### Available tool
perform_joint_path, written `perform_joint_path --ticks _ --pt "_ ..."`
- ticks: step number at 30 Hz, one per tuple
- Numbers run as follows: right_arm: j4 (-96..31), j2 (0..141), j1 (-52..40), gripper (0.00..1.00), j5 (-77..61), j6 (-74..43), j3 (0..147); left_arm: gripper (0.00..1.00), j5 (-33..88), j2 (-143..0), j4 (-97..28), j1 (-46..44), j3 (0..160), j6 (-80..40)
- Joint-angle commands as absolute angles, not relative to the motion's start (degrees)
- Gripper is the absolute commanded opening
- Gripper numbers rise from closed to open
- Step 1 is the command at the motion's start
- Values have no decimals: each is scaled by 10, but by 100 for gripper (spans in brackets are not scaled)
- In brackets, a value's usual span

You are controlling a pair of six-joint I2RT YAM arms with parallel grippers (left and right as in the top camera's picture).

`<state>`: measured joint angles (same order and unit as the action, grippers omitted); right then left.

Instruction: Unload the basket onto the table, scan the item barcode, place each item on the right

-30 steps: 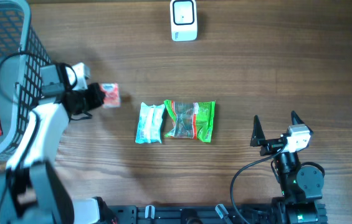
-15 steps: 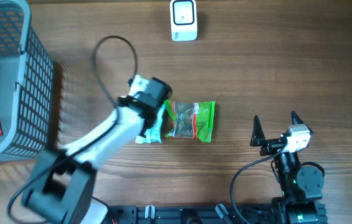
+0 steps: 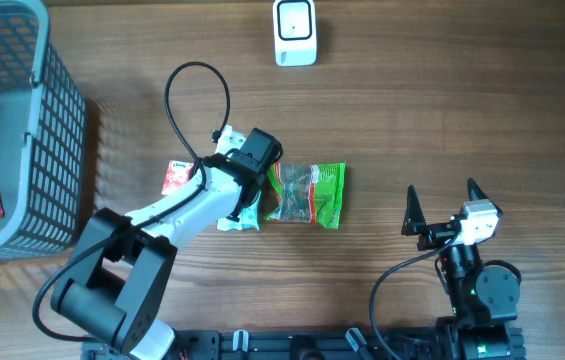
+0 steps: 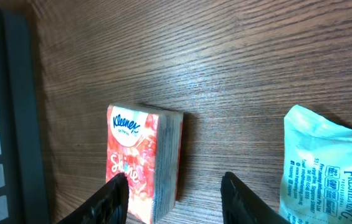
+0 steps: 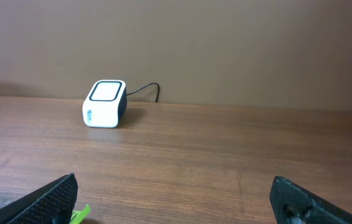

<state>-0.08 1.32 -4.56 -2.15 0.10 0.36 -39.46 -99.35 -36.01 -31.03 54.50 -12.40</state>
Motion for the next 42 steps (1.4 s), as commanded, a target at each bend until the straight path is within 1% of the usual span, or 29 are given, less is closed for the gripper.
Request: perform_joint_path --ticks 1,2,3,5,7,9,10,12,13,14,15,18,20,26,31,32,35,36,37,42 --pt "0 12 -44 100 -29 0 3 44 -387 -966 -368 -294 564 -139" --pt "0 12 -44 100 -29 0 3 46 -368 -956 -378 -276 574 -139" --pt "0 12 -44 100 -29 0 3 52 -309 -943 -396 -236 595 -136" --pt "0 12 -44 100 -29 0 3 54 -168 -927 -415 -147 628 -102" --pt "0 12 -44 100 -29 0 3 58 -20 -924 -407 -40 637 -68" --pt "0 12 -44 100 -29 0 3 60 92 -931 -404 39 637 -16" --pt "0 12 -44 100 -29 0 3 58 154 -938 -405 83 637 21" --pt "0 12 -44 100 -29 0 3 48 203 -953 -405 133 637 53" --pt "0 12 -44 100 -29 -1 3 36 215 -963 -405 154 637 66" --pt "0 12 -44 100 -29 0 3 32 223 -974 -406 169 636 75" --pt "0 12 -44 100 -29 -1 3 32 231 -986 -406 182 636 76" --pt "0 12 -44 100 -29 0 3 42 270 -1013 -411 186 635 101" --pt "0 12 -44 100 -29 0 3 45 285 -1026 -417 183 634 108" --pt "0 12 -44 100 -29 0 3 42 291 -1042 -392 178 586 116" --pt "0 12 -44 100 -29 0 3 39 291 -1042 -368 152 564 116" --pt "0 12 -44 100 -29 0 3 38 291 -1042 -366 148 564 116" --pt "0 12 -44 100 -29 0 3 23 291 -1042 -366 136 564 116" --pt "0 12 -44 100 -29 -1 3 11 291 -1042 -366 133 564 116" --pt "0 12 -44 100 -29 -1 3 4 291 -1042 -366 132 564 116" --pt "0 12 -44 100 -29 0 3 4 291 -1020 -386 132 575 70"
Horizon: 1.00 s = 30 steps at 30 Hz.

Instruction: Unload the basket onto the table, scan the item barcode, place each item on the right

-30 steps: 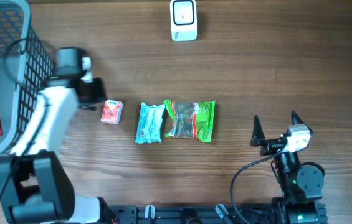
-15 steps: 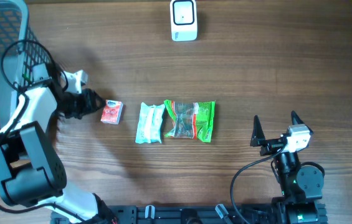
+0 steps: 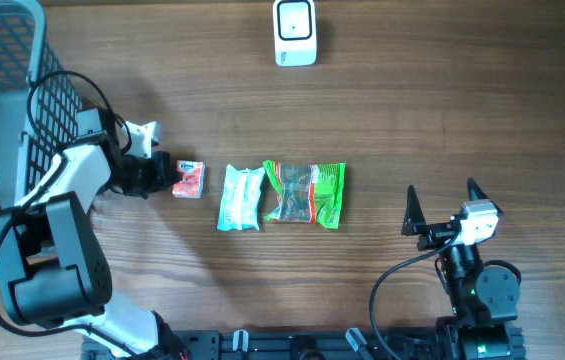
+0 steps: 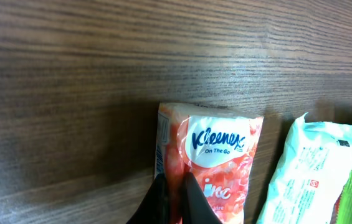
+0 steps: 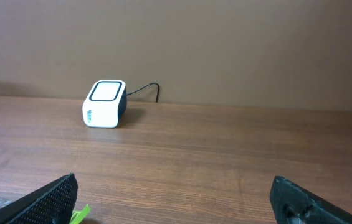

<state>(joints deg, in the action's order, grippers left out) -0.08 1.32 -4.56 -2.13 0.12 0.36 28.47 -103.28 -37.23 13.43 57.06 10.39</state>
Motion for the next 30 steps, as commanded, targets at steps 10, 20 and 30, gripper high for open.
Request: perform_joint_path --ticks 10,20,30 --pt "0 12 -44 100 -29 0 3 4 26 -827 -426 9 583 -60" --pt "0 12 -44 100 -29 0 3 4 -393 -882 -463 -265 581 -203" --pt "0 12 -44 100 -29 0 3 4 -403 -1015 -428 -293 581 -202"
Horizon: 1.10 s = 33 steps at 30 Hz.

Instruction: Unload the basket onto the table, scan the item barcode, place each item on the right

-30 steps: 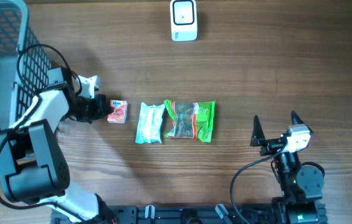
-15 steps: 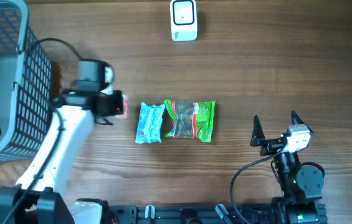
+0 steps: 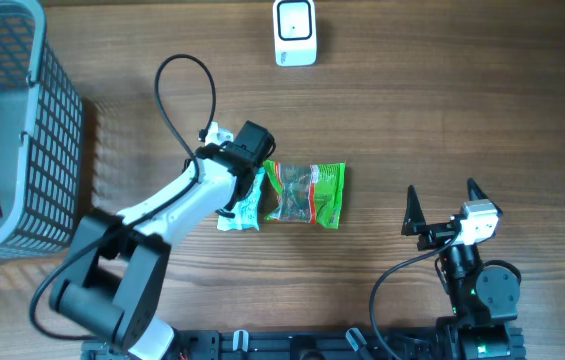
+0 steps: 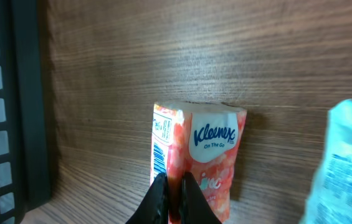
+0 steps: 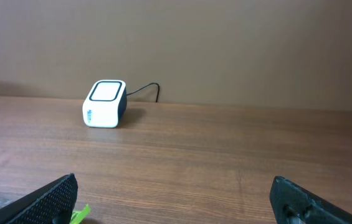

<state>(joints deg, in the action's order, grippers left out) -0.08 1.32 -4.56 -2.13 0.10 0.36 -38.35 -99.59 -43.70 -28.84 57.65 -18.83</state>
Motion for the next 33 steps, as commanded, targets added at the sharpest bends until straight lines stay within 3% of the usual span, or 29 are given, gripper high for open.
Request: perform_joint_path --ticks 1,4,10,14,25,33 --pt "0 12 -44 100 -29 0 3 4 -391 -1016 -424 -294 581 -202" --pt "0 12 -44 100 -29 0 3 5 -360 -1016 -414 -294 581 -202" --pt "0 12 -44 99 -29 0 3 29 -360 -1016 -414 -294 582 -202" --pt "0 12 -44 100 -29 0 3 36 -358 -1014 -414 -294 582 -202" --pt "0 12 -44 100 -29 0 3 34 -303 -968 -413 -294 582 -202" --pt "0 12 -44 100 -29 0 3 42 -292 -959 -415 -294 584 -201"
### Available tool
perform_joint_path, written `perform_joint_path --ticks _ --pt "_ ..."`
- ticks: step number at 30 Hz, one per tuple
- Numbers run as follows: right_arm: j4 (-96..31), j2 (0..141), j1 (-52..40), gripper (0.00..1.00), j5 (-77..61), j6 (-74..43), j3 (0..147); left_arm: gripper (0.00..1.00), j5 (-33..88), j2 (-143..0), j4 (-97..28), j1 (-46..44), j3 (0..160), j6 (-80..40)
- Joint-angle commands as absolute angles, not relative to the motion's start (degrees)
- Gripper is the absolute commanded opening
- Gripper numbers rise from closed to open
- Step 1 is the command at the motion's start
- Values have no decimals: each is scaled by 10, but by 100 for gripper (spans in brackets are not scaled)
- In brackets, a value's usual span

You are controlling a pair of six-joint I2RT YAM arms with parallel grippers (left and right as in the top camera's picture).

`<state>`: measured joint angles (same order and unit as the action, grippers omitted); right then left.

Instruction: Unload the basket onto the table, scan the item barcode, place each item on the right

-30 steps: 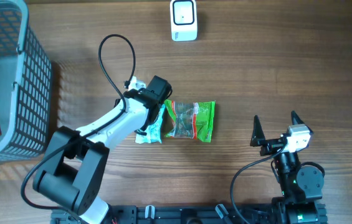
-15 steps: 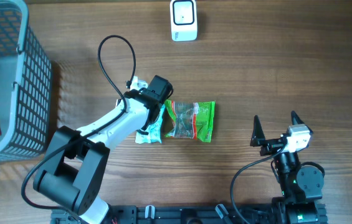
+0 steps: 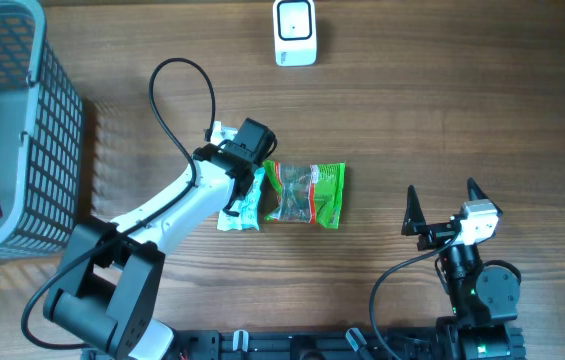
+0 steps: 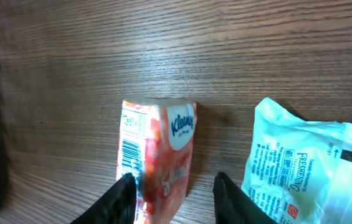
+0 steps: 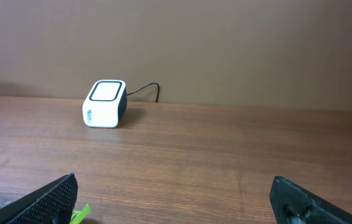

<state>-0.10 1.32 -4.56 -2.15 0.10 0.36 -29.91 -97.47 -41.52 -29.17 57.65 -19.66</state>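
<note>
An orange-red Kleenex tissue pack stands on edge on the wooden table, its barcode side facing left in the left wrist view. My left gripper is open, with one finger on each side of the pack, the left finger close against it. From overhead the arm hides the pack. The white barcode scanner sits at the table's far edge, also seen in the right wrist view as scanner. My right gripper rests open and empty at the near right.
A pale teal wipes pack lies just right of the tissue pack, with a green packet beside it. A grey mesh basket with a red item inside stands at the left edge. The scanner's cable runs off the back.
My left gripper was shut at the tissue pack's near edge; now it is open with the pack standing between its fingers, turned so the barcode side shows more. The right arm has not moved.
First my left gripper stood open astride the tissue pack next to the wipes. Then it was shut at the pack with the arm swung out toward the basket. Then the arm was back by the wipes, still shut, and now it is open around the upright pack.
</note>
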Motion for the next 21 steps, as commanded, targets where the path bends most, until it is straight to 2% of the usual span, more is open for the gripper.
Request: perform_joint_path --ticks 1,2,4,8,12,15,21 --pt "0 12 -44 100 -29 -1 3 45 -292 -954 -419 -293 590 -200" --pt "0 12 -44 100 -29 -1 3 47 -289 -943 -427 -290 603 -200" --pt "0 12 -44 100 -29 0 3 59 -274 -917 -439 -283 630 -200" --pt "0 12 -44 100 -29 0 3 70 -221 -859 -446 -239 652 -199" --pt "0 12 -44 100 -29 0 3 86 -68 -860 -481 -154 652 -141" --pt "0 12 -44 100 -29 0 3 86 46 -851 -500 -85 657 -122" --pt "0 12 -44 100 -29 0 3 89 65 -766 -505 -25 785 -126"
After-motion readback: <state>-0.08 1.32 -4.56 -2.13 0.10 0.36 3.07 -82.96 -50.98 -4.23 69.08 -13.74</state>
